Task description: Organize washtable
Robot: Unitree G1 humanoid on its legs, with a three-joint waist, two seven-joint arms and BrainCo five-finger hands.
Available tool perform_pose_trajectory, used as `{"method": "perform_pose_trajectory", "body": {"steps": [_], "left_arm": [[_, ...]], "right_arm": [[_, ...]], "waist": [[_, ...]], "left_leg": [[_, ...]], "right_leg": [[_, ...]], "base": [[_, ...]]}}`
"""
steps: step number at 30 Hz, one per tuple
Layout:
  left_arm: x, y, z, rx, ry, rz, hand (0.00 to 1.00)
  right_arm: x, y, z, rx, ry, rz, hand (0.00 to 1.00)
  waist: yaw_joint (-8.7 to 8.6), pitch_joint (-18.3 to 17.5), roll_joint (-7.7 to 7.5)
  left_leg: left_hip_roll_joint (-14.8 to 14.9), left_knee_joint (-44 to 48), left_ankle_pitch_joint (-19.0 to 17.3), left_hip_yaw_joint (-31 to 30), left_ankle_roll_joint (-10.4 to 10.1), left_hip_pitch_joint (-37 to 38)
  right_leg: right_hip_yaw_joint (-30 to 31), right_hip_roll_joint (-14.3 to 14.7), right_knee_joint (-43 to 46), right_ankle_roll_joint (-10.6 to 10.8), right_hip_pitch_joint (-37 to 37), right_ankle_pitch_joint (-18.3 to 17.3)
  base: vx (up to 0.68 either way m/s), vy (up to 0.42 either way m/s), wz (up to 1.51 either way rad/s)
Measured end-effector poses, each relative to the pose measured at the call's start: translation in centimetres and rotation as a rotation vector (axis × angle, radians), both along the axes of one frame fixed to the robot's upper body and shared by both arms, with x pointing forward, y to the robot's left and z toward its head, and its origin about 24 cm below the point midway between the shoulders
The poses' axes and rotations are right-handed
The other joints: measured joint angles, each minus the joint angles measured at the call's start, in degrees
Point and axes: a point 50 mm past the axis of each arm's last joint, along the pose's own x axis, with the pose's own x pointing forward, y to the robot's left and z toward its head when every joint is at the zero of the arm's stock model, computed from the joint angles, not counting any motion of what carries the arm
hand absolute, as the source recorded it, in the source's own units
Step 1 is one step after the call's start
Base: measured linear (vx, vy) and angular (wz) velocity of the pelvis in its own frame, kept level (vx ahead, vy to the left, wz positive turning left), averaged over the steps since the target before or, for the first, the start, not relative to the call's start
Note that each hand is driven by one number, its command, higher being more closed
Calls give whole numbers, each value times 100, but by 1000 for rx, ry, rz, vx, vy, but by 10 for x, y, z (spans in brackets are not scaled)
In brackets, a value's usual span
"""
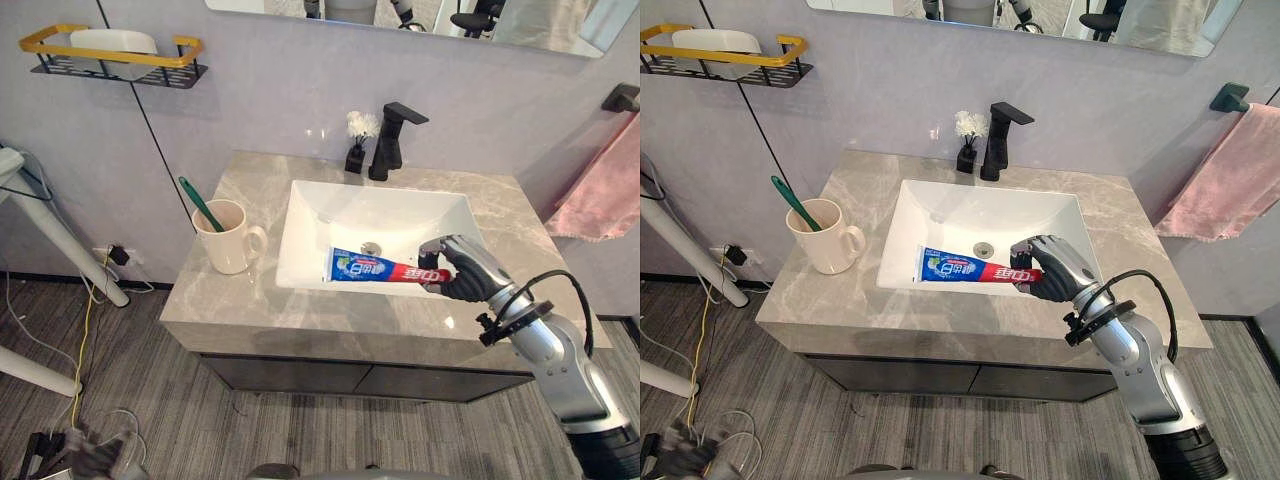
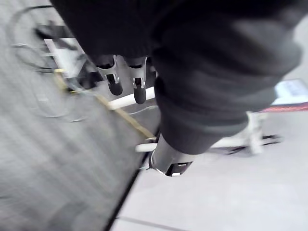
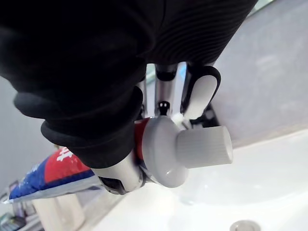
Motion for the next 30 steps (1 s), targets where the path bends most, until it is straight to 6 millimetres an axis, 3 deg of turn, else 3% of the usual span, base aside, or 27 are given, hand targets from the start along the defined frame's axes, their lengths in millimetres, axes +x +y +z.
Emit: {"method": "perform_pose_trajectory", "body": {"steps": [2, 7, 11, 14, 17, 22, 26, 30], "left_arm": [[14, 1, 44, 154, -146, -7, 0], [41, -19, 104, 348, -358, -79, 0], [70, -61, 150, 425, -597, -269, 0], [82, -95, 169, 359, -775, -416, 0], [93, -127, 179, 168, -955, -588, 0], [105, -170, 180, -108, -1074, -818, 0], [113, -194, 186, -261, -1149, -934, 0], [118, -202, 190, -302, -1170, -979, 0]], "right_arm": [[-2, 7, 1, 60, -18, 5, 100], [-6, 18, 7, 170, -67, 19, 100], [-7, 32, 3, 258, -51, 58, 100], [-8, 52, 0, 298, -29, 128, 100], [-6, 72, 7, 343, -53, 196, 100], [-2, 95, 14, 403, -76, 250, 100], [-1, 110, 24, 445, -120, 296, 100], [5, 117, 27, 463, -137, 295, 100]], "waist": [[7, -49, 76], [54, -157, 188], [142, -219, 243], [143, -288, 271], [135, -302, 282], [130, -417, 331], [130, -423, 326], [133, -472, 330]], "left_leg": [[-3, -1, 0, -22, 0, -11], [-4, 4, -1, -84, 0, -66], [-5, 36, -1, -147, 1, -103], [-6, 59, 0, -159, 1, -111], [-4, 84, 0, -159, 1, -103], [-1, 87, 1, -149, 2, -76], [8, 87, 2, -125, 2, -68], [23, 85, 3, -103, 2, -67]], "right_leg": [[-45, -3, -6, -2, 1, -1], [-113, 5, -58, -3, 3, 0], [-191, 6, -65, -3, 18, 0], [-201, 7, -67, -3, 26, 0], [-200, 11, -68, -4, 47, 1], [-192, 18, -81, -7, 78, 2], [-178, 49, -176, -60, 113, 45], [-156, 73, -207, -72, 110, 61]], "base": [[5, 21, 8], [2, 9, 6], [-13, 7, 9], [-6, 4, 2], [-44, 8, 0], [-24, 8, -1], [-12, 6, -3], [-7, 4, -3]]}}
